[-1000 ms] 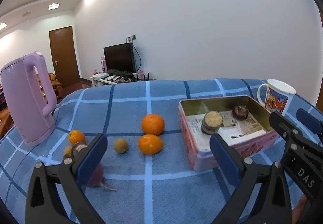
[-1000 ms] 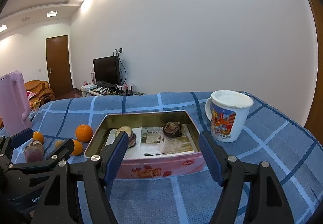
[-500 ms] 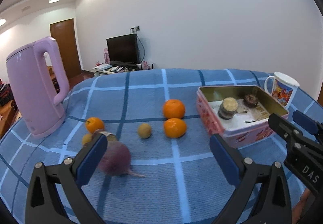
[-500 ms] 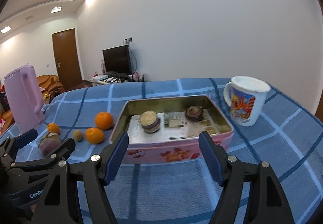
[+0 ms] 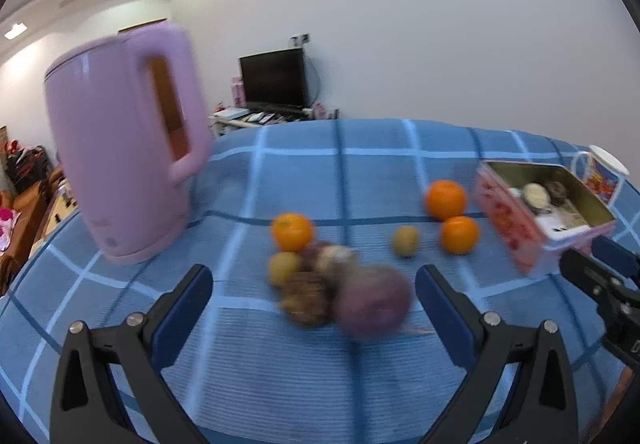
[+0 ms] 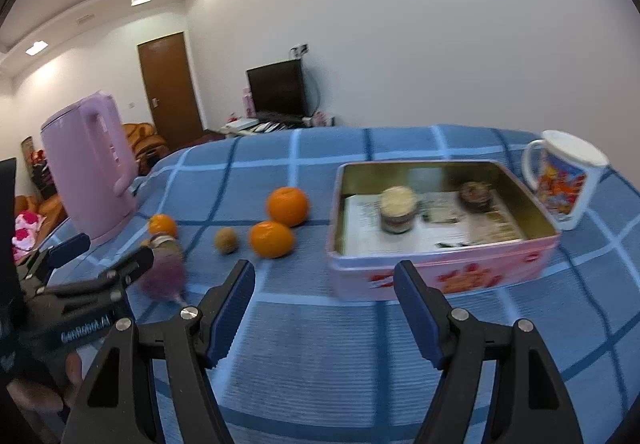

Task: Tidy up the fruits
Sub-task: 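Grasp the purple beet with the right tool while the left tool approaches a brown fruit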

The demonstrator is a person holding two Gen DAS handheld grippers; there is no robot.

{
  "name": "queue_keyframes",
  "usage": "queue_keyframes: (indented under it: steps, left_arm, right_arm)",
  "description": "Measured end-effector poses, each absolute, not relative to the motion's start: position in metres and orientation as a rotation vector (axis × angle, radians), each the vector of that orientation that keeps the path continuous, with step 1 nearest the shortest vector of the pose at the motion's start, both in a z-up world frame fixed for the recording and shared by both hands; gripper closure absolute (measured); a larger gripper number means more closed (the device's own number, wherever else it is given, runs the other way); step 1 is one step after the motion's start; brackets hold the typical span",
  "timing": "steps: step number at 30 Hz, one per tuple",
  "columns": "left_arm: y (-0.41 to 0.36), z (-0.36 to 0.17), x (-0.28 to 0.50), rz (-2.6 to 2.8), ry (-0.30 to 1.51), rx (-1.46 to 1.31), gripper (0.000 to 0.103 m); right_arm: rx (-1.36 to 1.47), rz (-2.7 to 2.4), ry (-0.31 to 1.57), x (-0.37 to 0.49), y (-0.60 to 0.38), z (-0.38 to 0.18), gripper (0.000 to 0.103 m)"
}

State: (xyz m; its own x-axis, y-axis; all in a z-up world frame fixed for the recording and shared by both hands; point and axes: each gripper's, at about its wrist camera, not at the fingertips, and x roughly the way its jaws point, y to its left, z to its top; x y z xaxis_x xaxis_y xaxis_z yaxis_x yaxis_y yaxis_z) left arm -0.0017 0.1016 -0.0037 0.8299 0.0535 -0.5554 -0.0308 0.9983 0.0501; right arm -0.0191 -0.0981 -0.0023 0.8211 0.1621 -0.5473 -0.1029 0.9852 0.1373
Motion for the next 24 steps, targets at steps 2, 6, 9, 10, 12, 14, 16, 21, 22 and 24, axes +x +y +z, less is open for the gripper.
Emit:
queue_keyframes:
  steps: [2, 6, 9, 10, 12, 14, 16, 21, 22, 24]
  left_arm:
    - [0.115, -0.005, 0.001, 0.070, 0.593, 0.059, 0.000]
    - [0.139, -0.008, 0.005, 0.134, 0.603, 0.076, 0.000]
    - [0.163, -0.011, 0.011, 0.165, 0.640, 0.000, 0.000]
    - [0.169, -0.011, 0.012, 0.172, 0.650, -0.031, 0.000]
    - [0.184, -0.013, 0.013, 0.190, 0.662, -0.096, 0.000]
    - [0.189, -0.013, 0.013, 0.201, 0.660, -0.120, 0.000]
    - [0.191, -0.012, 0.012, 0.202, 0.657, -0.121, 0.000]
    - [0.185, -0.013, 0.012, 0.147, 0.660, -0.110, 0.001]
    - [0.183, -0.012, 0.012, 0.139, 0.660, -0.110, 0.001]
    - [0.181, -0.011, 0.012, 0.123, 0.655, -0.105, 0.002]
  right_arm:
    - [0.103, 0.155, 0.601, -0.017, -0.093, -0.003, 0.030]
    - [0.111, 0.213, 0.642, -0.008, -0.073, -0.008, 0.030]
    - [0.104, 0.268, 0.668, -0.002, -0.055, -0.012, 0.030]
    - [0.102, 0.289, 0.677, 0.001, -0.048, -0.013, 0.030]
    - [0.090, 0.341, 0.692, 0.008, -0.030, -0.015, 0.030]
    - [0.081, 0.365, 0.694, 0.010, -0.021, -0.015, 0.030]
    - [0.064, 0.397, 0.698, 0.016, -0.007, -0.016, 0.030]
    - [0.053, 0.440, 0.759, 0.034, 0.015, -0.023, 0.030]
    - [0.058, 0.459, 0.779, 0.038, 0.018, -0.026, 0.030]
    - [0.065, 0.482, 0.816, 0.044, 0.022, -0.031, 0.030]
